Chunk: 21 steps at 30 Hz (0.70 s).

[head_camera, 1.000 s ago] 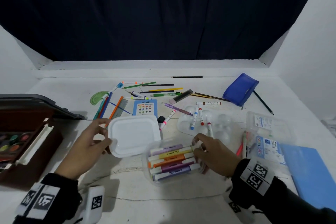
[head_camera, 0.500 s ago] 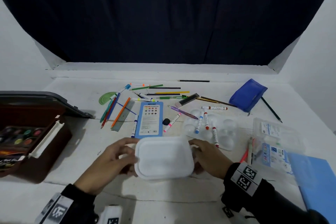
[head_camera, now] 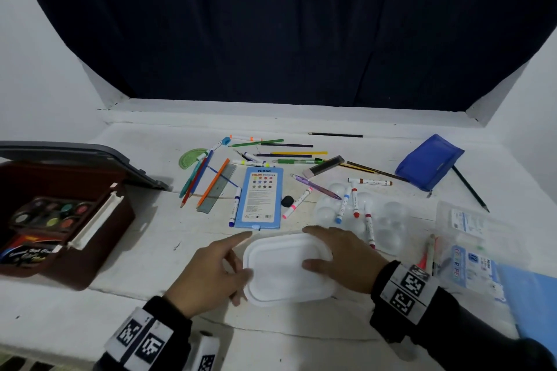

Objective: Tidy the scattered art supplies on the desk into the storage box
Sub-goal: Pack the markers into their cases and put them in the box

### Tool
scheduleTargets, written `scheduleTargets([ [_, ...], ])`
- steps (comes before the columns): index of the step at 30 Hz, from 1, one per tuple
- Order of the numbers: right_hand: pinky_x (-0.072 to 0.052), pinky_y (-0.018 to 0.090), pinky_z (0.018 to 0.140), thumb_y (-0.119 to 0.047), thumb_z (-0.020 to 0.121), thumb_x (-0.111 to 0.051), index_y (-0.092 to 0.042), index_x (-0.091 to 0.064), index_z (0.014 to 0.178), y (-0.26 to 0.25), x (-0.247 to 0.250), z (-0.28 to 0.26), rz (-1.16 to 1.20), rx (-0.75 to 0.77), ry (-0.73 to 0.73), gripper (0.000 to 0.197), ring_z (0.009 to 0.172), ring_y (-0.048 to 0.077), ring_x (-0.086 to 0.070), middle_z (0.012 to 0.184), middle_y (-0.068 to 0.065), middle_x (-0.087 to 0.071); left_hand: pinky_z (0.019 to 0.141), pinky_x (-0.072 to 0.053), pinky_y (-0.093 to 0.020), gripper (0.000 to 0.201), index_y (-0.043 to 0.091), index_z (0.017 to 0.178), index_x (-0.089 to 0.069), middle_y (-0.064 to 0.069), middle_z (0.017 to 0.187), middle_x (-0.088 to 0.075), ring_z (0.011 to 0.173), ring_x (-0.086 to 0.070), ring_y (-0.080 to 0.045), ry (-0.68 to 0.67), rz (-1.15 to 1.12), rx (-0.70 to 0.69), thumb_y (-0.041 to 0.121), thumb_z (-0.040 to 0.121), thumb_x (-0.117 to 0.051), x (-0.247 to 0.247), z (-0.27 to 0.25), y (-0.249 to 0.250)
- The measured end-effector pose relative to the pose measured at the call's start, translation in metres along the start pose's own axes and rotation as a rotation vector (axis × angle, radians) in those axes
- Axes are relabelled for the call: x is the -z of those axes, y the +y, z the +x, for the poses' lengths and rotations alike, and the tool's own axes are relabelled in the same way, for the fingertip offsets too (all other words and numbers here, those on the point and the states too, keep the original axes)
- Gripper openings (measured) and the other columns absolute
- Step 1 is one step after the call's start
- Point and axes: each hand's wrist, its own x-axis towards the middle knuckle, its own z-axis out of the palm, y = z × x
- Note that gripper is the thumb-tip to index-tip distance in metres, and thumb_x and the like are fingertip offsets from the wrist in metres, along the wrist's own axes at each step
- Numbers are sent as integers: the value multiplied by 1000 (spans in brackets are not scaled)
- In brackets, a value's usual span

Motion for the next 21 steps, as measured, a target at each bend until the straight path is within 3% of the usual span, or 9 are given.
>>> scheduleTargets([
  [3,-35,38,110,-59,87,-57,-38,-30,148,-4,4,8,-59,-16,-47,70,132,19,-41,146,-1,-44,60,-45,-7,50,42,131,-56,7,80,-66,59,-62,-2,28,248,-31,29,87,-74,6,6,-1],
  [6,-38,37,108,-59,83,-62,-37,-35,147,-7,7,16,-72,-14,-45,72,130,18,-46,145,-4,-48,67,-41,-7,51,43,132,-57,14,83,-65,73,-58,6,32,351,-33,42,84,-75,11,11,-5],
  [9,-43,39,103,-60,80,-65,-37,-42,140,-7,10,22,-112,-8,-67,68,123,20,-52,137,-4,-55,74,-48,-14,50,45,126,-61,13,92,-64,75,-62,-1,-22,270,5,46,79,-78,16,17,-14],
  [10,-47,38,97,-60,79,-66,-37,-43,137,-8,11,23,-118,-11,-82,66,116,20,-55,132,-3,-58,75,-53,-19,48,44,123,-62,10,93,-64,74,-65,-5,-52,197,24,43,78,-80,17,19,-16],
  [12,-56,37,73,-57,79,-69,-35,-44,130,-9,13,24,-66,-43,-128,61,93,22,-63,120,2,-59,70,-58,-26,44,39,117,-63,-3,93,-65,68,-68,-11,-103,26,67,32,78,-82,16,22,-18],
  [14,-58,35,52,-51,80,-71,-33,-43,124,-10,14,23,30,-82,-174,55,72,24,-67,108,5,-57,67,-59,-29,43,33,116,-63,-17,87,-64,66,-68,-17,-129,-76,92,23,79,-83,15,24,-20],
  [17,-58,35,47,-47,81,-72,-31,-44,121,-9,15,22,102,-91,-199,52,59,23,-67,102,6,-58,67,-59,-37,41,29,114,-63,-22,75,-63,63,-68,-23,-131,-161,87,17,80,-82,10,24,-24],
  [21,-56,37,44,-44,79,-75,-30,-45,118,-9,14,21,182,-91,-172,51,56,22,-64,99,8,-59,66,-57,-37,41,30,110,-64,-8,68,-61,61,-67,-23,-95,-206,75,10,79,-82,6,26,-27],
])
